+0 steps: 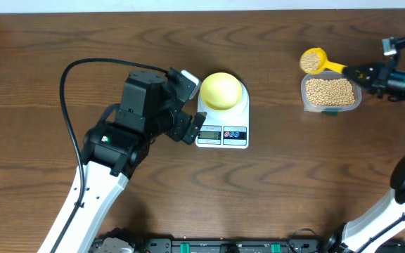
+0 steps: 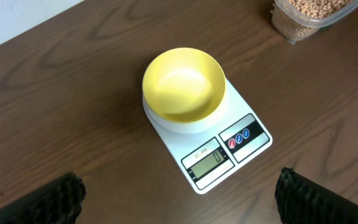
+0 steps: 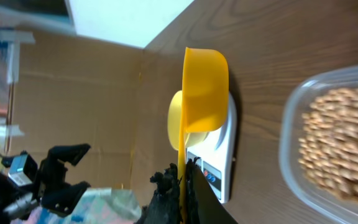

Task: Scoop item into bowl and weigh 50g on scale
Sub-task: 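Carry the filled scoop left over the yellow bowl on the scale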

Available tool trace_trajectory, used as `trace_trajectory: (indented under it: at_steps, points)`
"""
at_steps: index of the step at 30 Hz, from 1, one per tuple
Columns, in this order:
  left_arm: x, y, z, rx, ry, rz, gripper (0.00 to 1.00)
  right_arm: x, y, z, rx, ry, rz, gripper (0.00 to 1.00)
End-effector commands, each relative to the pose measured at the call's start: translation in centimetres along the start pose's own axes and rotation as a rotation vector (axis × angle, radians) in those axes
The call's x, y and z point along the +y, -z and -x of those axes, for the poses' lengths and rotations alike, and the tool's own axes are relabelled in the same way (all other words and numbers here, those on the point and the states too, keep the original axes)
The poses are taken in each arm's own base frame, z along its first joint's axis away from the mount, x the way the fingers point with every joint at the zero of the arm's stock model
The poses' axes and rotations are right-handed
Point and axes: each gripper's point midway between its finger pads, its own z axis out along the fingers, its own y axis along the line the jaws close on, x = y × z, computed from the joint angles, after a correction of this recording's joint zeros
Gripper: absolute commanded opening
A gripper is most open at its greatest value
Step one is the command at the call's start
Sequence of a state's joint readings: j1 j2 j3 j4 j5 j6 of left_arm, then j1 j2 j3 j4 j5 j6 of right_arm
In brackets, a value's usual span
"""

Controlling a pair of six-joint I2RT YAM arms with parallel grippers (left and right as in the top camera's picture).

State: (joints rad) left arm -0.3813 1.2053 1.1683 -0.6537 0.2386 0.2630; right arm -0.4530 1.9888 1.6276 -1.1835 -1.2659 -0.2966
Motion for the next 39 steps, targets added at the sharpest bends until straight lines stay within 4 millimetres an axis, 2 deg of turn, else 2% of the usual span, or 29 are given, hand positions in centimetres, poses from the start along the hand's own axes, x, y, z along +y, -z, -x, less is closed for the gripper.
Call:
trace_trajectory:
  at_steps: [1,24,39]
  points:
    - [-0.1,-0.2,-0.3,0.005,-0.001,-0.013,1.00,1.5,-1.8,-0.4,0.028,0.025,0.071,0.01]
    - [-0.1,-0.2,-0.3,0.006,-0.001,-0.013,1.00,5.5,-9.7,-4.5,0.236,0.112,0.144,0.01]
    - [-0.1,-0.2,-0.3,0.005,-0.001,-0.013,1.00,8.3,-14.8,-7.4,0.346,0.266,0.211,0.01]
